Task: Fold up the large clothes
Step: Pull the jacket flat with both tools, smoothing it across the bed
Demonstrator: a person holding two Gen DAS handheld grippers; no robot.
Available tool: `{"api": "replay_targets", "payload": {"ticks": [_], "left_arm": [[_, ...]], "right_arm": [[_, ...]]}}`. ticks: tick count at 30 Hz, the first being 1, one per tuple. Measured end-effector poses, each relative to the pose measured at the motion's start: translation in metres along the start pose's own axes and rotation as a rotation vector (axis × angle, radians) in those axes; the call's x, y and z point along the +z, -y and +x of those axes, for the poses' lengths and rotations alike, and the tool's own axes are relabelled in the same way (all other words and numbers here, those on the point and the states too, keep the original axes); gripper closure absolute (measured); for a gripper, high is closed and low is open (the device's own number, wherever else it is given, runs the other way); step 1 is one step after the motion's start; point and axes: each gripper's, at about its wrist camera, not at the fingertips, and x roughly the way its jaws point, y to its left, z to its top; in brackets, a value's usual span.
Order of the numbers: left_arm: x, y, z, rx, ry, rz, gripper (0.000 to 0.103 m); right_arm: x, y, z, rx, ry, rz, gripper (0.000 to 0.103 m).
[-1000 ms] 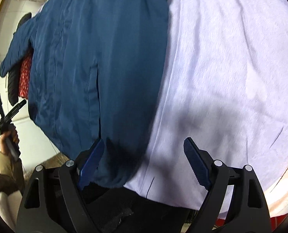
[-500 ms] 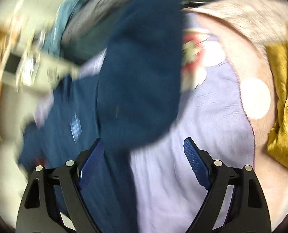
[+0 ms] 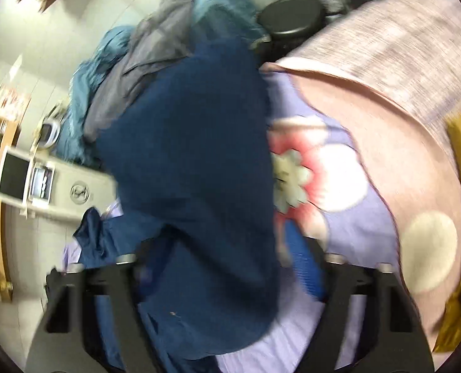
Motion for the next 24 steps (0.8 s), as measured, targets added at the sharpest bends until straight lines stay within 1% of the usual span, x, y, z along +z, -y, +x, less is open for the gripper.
{"api": "replay_targets", "payload": {"ticks": [1, 2, 3, 4, 5, 7, 8, 9, 10, 11, 12, 13, 14, 15, 16, 17, 18, 19, 20, 21, 23, 24], "left_arm": [[-0.003, 0.000, 0.001, 0.000, -0.006, -0.004, 0.006], [-0.004, -0.001, 0.003, -0.002, -0.009, -0.004, 0.006], [-0.006, 0.001, 0.004, -0.003, -0.013, -0.002, 0.006], [-0.007, 0.005, 0.003, -0.004, -0.016, 0.005, 0.006], [-0.008, 0.008, 0.003, -0.005, -0.014, 0.012, 0.006], [-0.008, 0.016, 0.000, -0.010, -0.007, 0.031, 0.006], [-0.008, 0.019, -0.001, -0.013, -0.004, 0.038, 0.006], [-0.007, 0.023, -0.002, -0.017, -0.001, 0.046, 0.006], [-0.006, 0.027, -0.003, -0.023, 0.004, 0.057, 0.006], [-0.005, 0.031, -0.004, -0.026, 0.009, 0.065, 0.006], [-0.004, 0.034, -0.005, -0.028, 0.012, 0.073, 0.006], [-0.004, 0.037, -0.007, -0.030, 0.019, 0.082, 0.006], [-0.004, 0.039, -0.008, -0.032, 0.022, 0.086, 0.006], [-0.005, 0.041, -0.009, -0.033, 0.026, 0.090, 0.006], [-0.006, 0.042, -0.009, -0.031, 0.027, 0.091, 0.006], [-0.008, 0.042, -0.009, -0.028, 0.028, 0.092, 0.006], [-0.011, 0.040, -0.008, -0.025, 0.025, 0.089, 0.006], [-0.012, 0.038, -0.006, -0.024, 0.020, 0.083, 0.006], [-0.014, 0.035, -0.003, -0.024, 0.011, 0.072, 0.006], [-0.016, 0.031, 0.000, -0.026, 0.000, 0.058, 0.006], [-0.020, 0.022, 0.008, -0.037, -0.027, 0.018, 0.006], [-0.021, 0.019, 0.012, -0.044, -0.038, -0.002, 0.006]], "right_arm": [[0.004, -0.013, 0.001, -0.011, -0.014, -0.069, 0.067], [0.006, -0.025, 0.000, -0.023, -0.015, -0.133, 0.086], [0.007, -0.047, -0.003, -0.053, -0.009, -0.247, 0.090], [0.001, -0.070, -0.008, -0.076, 0.003, -0.342, 0.091], [-0.006, -0.093, -0.013, -0.071, 0.015, -0.422, 0.092], [-0.026, -0.137, -0.021, -0.009, 0.021, -0.558, 0.093], [-0.045, -0.166, -0.026, 0.036, 0.013, -0.655, 0.093], [-0.066, -0.194, -0.027, 0.087, -0.024, -0.740, 0.093], [-0.082, -0.210, -0.024, 0.123, -0.079, -0.785, 0.093], [-0.107, -0.230, -0.012, 0.155, -0.184, -0.840, 0.092], [-0.131, -0.243, 0.000, 0.158, -0.266, -0.887, 0.091], [-0.162, -0.255, 0.015, 0.140, -0.317, -0.946, 0.089], [-0.186, -0.260, 0.025, 0.113, -0.333, -1.004, 0.082], [-0.207, -0.262, 0.037, 0.081, -0.353, -1.062, 0.069], [-0.223, -0.262, 0.046, 0.058, -0.380, -1.101, 0.062], [-0.240, -0.259, 0.058, 0.030, -0.412, -1.134, 0.059], [-0.252, -0.255, 0.063, 0.015, -0.425, -1.142, 0.059], [-0.259, -0.248, 0.069, 0.004, -0.449, -1.130, 0.058], [-0.260, -0.243, 0.072, -0.005, -0.469, -1.112, 0.053], [-0.259, -0.238, 0.073, -0.016, -0.488, -1.085, 0.051], [-0.250, -0.229, 0.067, 0.017, -0.512, -1.026, 0.049], [-0.247, -0.226, 0.060, 0.039, -0.511, -1.019, 0.042]]}}
